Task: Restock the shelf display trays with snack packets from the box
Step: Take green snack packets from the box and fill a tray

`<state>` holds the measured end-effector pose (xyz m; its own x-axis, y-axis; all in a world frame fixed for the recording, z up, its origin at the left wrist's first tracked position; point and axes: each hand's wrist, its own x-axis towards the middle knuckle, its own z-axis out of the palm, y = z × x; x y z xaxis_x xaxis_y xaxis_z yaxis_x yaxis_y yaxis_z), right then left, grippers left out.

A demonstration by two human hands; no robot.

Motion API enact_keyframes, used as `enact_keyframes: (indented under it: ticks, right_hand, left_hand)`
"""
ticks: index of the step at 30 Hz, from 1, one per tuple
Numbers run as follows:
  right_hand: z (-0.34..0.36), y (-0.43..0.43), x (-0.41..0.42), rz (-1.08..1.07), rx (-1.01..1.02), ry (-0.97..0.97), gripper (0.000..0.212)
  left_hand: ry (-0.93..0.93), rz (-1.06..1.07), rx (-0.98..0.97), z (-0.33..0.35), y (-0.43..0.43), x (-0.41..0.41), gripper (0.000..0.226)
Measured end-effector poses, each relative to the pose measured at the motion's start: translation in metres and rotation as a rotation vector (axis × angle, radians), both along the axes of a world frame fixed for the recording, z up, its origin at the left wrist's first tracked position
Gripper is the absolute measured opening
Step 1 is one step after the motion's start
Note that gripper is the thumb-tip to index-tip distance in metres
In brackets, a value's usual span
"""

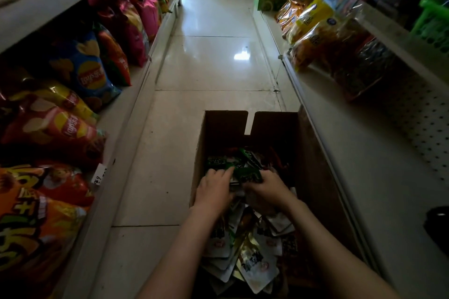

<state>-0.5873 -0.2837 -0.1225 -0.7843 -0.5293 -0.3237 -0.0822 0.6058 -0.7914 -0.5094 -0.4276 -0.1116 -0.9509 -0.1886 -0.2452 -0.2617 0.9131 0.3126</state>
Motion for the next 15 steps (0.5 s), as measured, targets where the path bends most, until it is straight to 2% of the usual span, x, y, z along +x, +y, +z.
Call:
enact_keyframes:
  ticks: [3, 7, 8, 11, 15]
  right_hand:
    - [0.018, -0.003, 0.001, -0.014, -0.254, -0.181, 0.011]
    - [0.035, 0.002, -0.008, -0.184, -0.533, -0.35, 0.01]
    - [0.037, 0.002, -0.009, -0.226, -0.576, -0.381, 0.011]
    - [0.032, -0.001, -0.005, -0.259, -0.593, -0.462, 0.008]
    - [0.023, -0.003, -0.003, -0.308, -0.708, -0.582, 0.01]
  left_hand:
    - [0.006, 0.112, 0.11, 0.001, 0.002, -0.004, 0.049]
    - [0.026, 0.236, 0.66, 0.009, -0.001, -0.005, 0.035]
    - [0.015, 0.23, 0.719, 0.012, -0.001, -0.005, 0.031]
    - [-0.014, 0.147, 0.678, 0.014, -0.001, -0.002, 0.02]
    - [-0.063, 0.137, 0.789, 0.015, -0.001, -0.001, 0.028]
